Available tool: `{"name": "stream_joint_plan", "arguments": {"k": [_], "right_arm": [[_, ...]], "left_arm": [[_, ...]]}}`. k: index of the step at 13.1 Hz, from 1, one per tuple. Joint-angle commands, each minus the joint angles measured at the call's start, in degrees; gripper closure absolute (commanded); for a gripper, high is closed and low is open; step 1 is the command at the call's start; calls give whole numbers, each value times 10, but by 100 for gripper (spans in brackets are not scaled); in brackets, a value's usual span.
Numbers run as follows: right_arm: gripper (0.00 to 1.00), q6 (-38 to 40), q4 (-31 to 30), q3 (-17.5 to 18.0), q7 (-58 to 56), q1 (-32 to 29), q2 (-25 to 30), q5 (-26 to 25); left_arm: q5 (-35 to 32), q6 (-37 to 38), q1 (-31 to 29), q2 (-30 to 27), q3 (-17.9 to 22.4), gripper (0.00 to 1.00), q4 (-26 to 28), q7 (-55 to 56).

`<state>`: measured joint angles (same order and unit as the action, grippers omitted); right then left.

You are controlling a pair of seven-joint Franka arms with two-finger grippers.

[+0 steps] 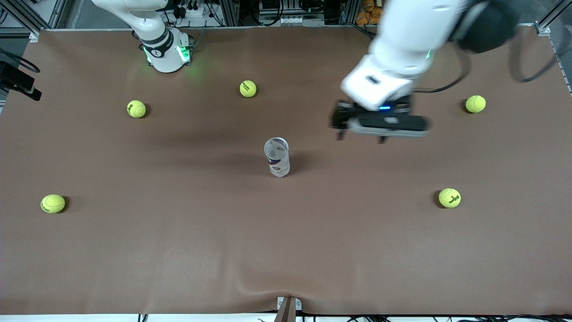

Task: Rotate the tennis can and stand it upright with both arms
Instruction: 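Open the left gripper and raise it away from the can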

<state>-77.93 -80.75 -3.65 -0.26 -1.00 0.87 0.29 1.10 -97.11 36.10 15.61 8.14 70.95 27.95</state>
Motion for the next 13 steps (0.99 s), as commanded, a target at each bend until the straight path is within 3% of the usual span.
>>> {"name": "stream_joint_plan", "arguments": {"k": [1,5,11,13], "right_arm": [[0,2,9,0,11,2,-3,-2],[0,2,9,0,11,2,-3,-1],[0,2,9,0,11,2,-3,-1],[0,2,9,0,11,3,-3,-1]], "left_arm": [[5,48,-64,-27,-5,0,21,-6],[5,116,-115,-84,-6,0,58,-36],[-29,63,-196,-196,-8,0,202,-166],[-29,65,-205,-191,-8,0,197,-182]]}}
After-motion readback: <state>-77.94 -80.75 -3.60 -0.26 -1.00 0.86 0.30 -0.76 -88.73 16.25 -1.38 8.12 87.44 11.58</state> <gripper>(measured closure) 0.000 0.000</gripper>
